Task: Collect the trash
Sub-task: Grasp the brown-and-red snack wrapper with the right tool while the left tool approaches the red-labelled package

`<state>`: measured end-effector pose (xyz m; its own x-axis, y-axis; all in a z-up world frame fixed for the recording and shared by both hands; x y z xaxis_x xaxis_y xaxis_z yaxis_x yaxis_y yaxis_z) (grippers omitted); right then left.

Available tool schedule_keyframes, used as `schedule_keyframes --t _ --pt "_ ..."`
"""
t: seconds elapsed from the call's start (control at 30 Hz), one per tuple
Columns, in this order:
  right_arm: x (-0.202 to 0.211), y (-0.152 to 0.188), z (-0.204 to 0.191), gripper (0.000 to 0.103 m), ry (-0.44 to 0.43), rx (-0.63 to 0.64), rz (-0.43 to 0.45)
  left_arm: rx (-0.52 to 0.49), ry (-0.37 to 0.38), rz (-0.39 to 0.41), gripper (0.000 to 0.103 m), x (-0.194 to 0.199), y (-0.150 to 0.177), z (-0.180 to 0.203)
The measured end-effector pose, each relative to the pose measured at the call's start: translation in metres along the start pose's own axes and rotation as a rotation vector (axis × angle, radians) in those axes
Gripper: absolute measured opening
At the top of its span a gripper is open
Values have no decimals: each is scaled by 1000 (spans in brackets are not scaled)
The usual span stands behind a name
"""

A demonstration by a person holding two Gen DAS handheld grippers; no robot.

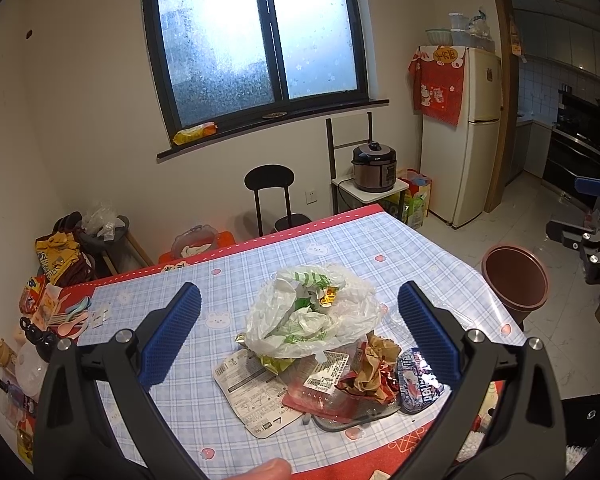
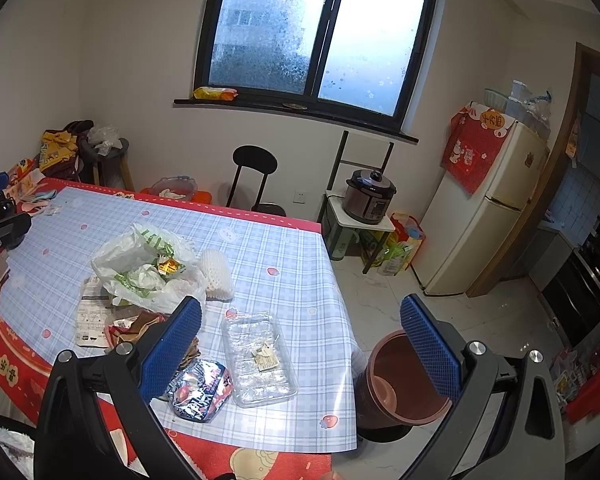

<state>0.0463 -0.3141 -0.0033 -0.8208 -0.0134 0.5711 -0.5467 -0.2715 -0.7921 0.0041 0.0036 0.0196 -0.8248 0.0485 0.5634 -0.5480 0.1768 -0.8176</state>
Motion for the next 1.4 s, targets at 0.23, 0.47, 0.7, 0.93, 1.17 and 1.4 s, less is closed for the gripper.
schedule_keyframes --t 0.23,0.47,0.7,0.93,1.17,1.4 --pt "0 -2 -6 98 -4 9 -7 3 2 -2 97 0 -1 0" --pt "-4 1 -12 98 -23 2 -14 9 -11 13 97 -2 3 -6" --pt "-22 10 -24 98 -106 -64 -35 98 -24 -8 97 -16 32 -39" --pt "-58 31 -57 98 -181 -85 -117 181 26 -89 97 -42 85 -69" --pt "-92 56 -129 98 -274 15 -248 279 50 -143 97 -63 127 -93" --pt "-124 84 -219 98 -355 223 -329 378 51 -195 97 -79 161 -131"
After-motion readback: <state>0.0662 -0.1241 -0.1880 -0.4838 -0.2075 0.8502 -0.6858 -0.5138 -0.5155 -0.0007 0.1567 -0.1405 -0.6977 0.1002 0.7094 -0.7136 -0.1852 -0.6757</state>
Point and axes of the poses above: each gripper's, at about its wrist camera, not at the fingertips, and x roughly against the way its jaws point, z to its right, y to its underside, the point moved 1 cm from there along -x, roughly the way its jaws point, and after that the axes turned 3 degrees about y, right-handed, at the moved point
